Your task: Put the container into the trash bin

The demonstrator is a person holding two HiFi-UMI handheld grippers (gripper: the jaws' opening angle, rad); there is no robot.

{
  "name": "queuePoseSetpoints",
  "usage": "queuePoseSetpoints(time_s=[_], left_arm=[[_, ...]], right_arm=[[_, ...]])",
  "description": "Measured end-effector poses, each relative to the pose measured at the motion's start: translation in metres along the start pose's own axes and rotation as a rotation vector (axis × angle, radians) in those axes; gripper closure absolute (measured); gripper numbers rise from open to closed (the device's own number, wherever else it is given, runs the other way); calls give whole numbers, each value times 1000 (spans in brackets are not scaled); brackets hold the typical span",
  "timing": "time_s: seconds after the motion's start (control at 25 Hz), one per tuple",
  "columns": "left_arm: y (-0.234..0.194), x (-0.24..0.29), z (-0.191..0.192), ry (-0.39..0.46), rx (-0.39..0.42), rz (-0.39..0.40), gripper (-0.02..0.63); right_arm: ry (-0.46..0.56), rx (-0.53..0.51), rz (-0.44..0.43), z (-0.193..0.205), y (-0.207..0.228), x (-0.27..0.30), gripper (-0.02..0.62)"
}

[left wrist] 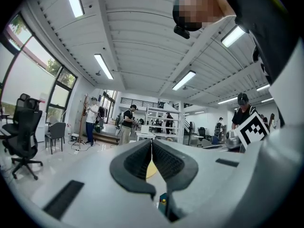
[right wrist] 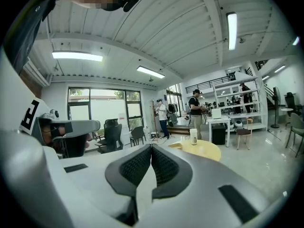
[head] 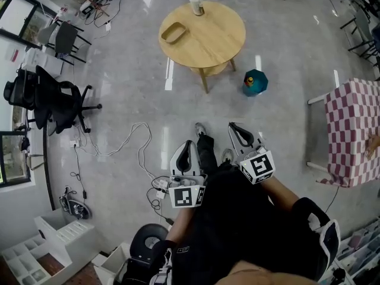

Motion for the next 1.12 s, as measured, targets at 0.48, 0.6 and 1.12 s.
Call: queuePoseSetpoints(time_s=[0.48,0.6,1.12], left_arm=[[-69,109,-41,33,-13,53,592],[-97,136,-56,45,-23,62,592],[-212,220,-78,35,-19,84,592]], right_arm=[[-15,-35,23,-57,38,100,569],[-19,-53,33,-79,45,133,569],[-48,-72,59,-125,59,269,569]])
Point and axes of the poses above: the fingertips, and each gripper's own axes: x forward along the fingers, y to its right, z out of its underside, the point moved 8 cm from there along -x, backward along the fingers, and after that the axes turned 13 degrees about -y, right-handed, at the moved point
